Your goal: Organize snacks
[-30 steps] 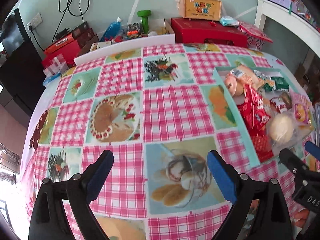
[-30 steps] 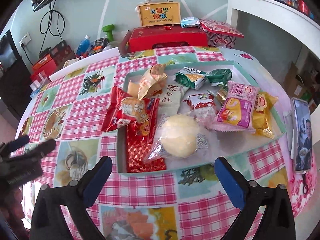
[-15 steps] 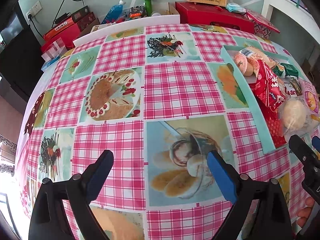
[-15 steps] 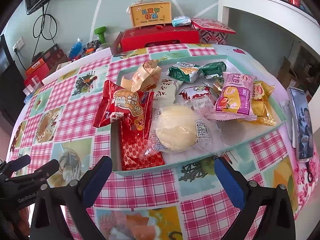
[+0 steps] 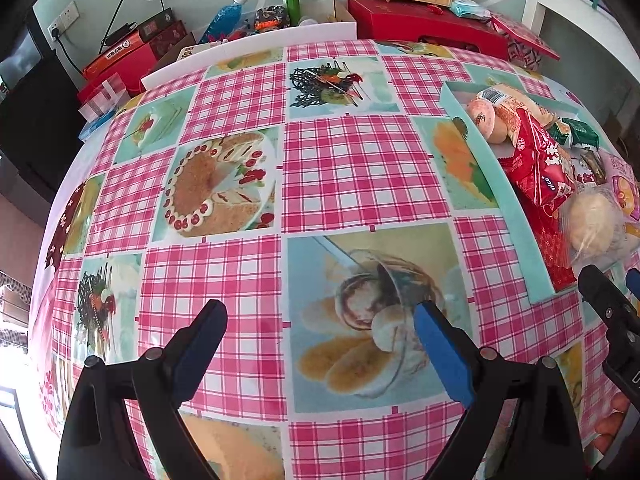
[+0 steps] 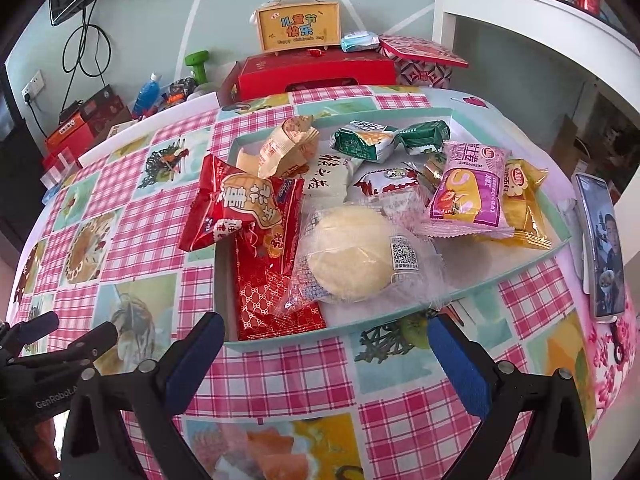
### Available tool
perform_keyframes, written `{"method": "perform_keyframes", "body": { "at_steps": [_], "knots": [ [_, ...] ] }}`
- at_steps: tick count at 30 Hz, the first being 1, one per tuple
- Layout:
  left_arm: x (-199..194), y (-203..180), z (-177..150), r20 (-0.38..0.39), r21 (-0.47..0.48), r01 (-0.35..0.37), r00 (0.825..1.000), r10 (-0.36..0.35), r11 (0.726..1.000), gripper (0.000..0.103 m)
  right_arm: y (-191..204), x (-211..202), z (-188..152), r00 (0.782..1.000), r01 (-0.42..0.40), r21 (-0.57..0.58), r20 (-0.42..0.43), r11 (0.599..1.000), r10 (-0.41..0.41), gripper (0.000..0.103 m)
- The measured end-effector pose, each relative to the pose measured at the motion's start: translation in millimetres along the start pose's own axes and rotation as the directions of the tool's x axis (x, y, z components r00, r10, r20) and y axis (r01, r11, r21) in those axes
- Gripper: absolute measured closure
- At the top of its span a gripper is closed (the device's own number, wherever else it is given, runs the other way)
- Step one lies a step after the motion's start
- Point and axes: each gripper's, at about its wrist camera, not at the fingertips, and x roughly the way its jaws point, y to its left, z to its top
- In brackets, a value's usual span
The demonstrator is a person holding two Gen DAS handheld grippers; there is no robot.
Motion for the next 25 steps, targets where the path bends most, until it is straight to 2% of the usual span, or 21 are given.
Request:
{"method": "perform_keyframes", "body": {
  "at_steps": [25],
  "knots": [
    [3.2,0.9,-0.1,-0.003,-0.005,0.019,1.000,-0.019,1.000,0.008,0.8,2.4,-0.2,1.000,0.016,-0.005,-0.009,1.000,-0.016,0.000]
  ]
}}
